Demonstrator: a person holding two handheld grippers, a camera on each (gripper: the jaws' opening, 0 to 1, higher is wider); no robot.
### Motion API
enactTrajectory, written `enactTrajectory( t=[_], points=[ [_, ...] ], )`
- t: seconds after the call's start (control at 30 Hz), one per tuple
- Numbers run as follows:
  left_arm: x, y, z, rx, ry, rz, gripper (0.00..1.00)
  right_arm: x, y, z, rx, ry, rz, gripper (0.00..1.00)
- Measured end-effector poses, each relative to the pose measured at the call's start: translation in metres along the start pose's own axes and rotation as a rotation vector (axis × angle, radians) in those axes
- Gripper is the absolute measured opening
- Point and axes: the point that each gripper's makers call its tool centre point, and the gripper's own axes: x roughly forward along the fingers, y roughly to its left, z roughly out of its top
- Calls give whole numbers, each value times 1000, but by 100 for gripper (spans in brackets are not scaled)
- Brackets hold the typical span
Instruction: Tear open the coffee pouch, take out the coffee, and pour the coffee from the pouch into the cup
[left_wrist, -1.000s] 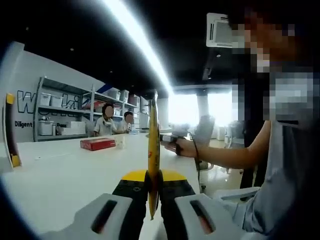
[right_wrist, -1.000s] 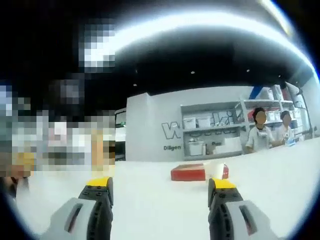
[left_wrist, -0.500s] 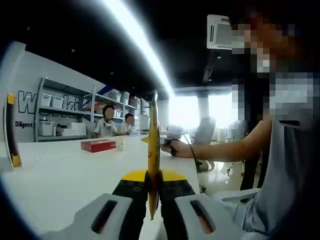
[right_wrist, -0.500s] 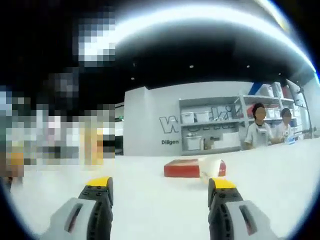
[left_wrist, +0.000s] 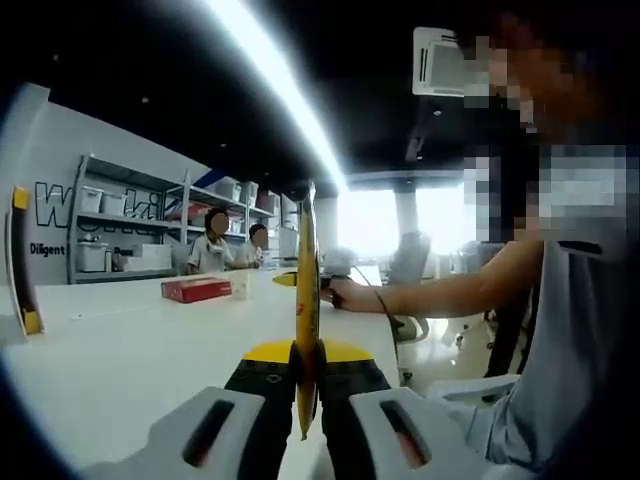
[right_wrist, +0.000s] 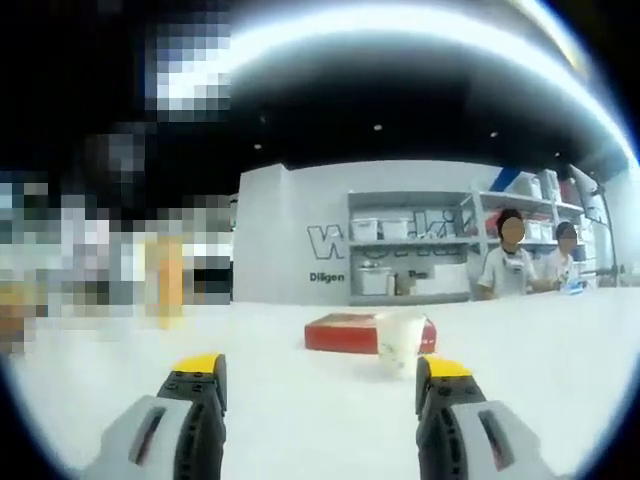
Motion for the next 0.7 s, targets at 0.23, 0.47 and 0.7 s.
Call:
enactTrajectory(
  t=[0.23, 0.47, 0.7],
  points=[
    [0, -1, -1, 10, 5, 1, 11, 21, -13, -8, -25, 36, -21, 76],
    [0, 0, -1, 12, 7, 5, 11, 40, -35, -15, -12, 61, -78, 75],
    [0, 0, 0, 0, 3, -2, 11, 63, -48, -22, -35, 93, -102, 74]
  ],
)
